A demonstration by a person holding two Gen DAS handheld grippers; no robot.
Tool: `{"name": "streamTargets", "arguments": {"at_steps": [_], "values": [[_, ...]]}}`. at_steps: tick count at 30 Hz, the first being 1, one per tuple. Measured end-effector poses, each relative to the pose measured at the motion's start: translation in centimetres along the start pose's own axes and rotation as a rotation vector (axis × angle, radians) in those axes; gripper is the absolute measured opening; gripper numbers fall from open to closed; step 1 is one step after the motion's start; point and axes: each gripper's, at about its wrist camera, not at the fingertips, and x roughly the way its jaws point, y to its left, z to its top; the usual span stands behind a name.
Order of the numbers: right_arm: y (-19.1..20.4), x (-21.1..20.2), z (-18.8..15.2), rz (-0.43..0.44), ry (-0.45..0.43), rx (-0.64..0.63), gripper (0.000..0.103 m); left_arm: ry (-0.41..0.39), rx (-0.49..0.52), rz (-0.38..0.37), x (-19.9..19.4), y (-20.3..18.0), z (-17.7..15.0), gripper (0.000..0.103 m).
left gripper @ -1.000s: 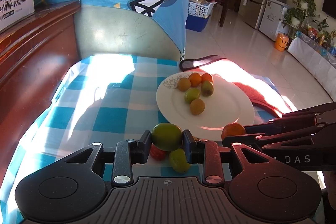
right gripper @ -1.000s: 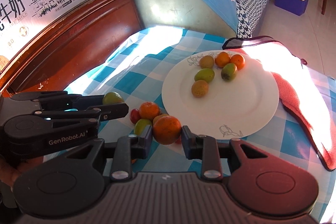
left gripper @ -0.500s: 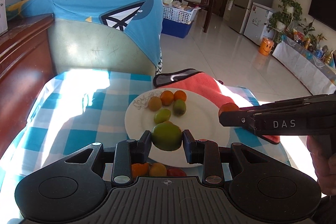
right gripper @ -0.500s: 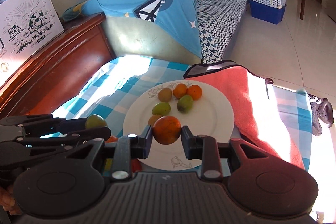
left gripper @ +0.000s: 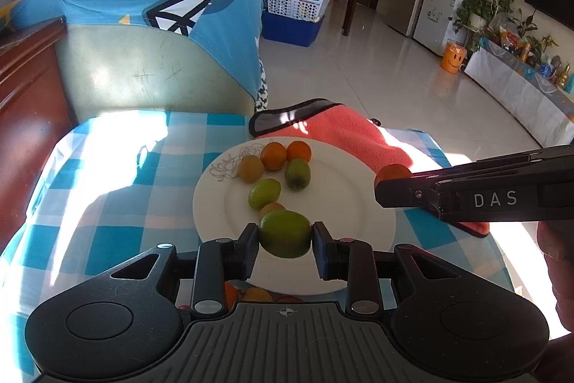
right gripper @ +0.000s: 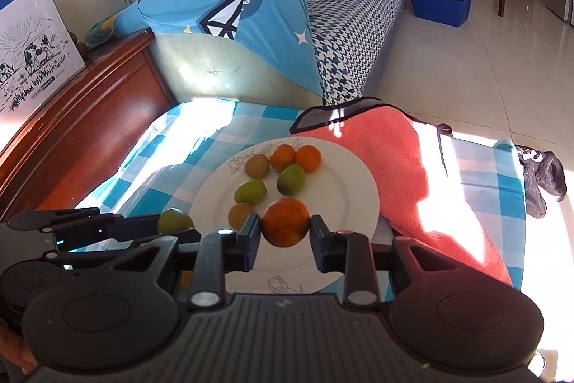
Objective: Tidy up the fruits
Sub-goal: 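Carry both held fruits onto the plate and open both tools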
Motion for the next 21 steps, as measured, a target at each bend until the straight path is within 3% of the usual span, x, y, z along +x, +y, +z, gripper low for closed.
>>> {"name": "streamTargets", "arguments": {"at_steps": [10,21], "values": [[-0.6,2.9,-0.7,-0.01,0.086,0.02,0.03,0.05,0.027,0.021,2.3,-0.8,-0.3,0.029],[-1.5,4.6,-0.5,-0.03,0.105,0.07,0.03,0.075,0.008,0.015,3.7,-0.6,-0.4,0.029]]}}
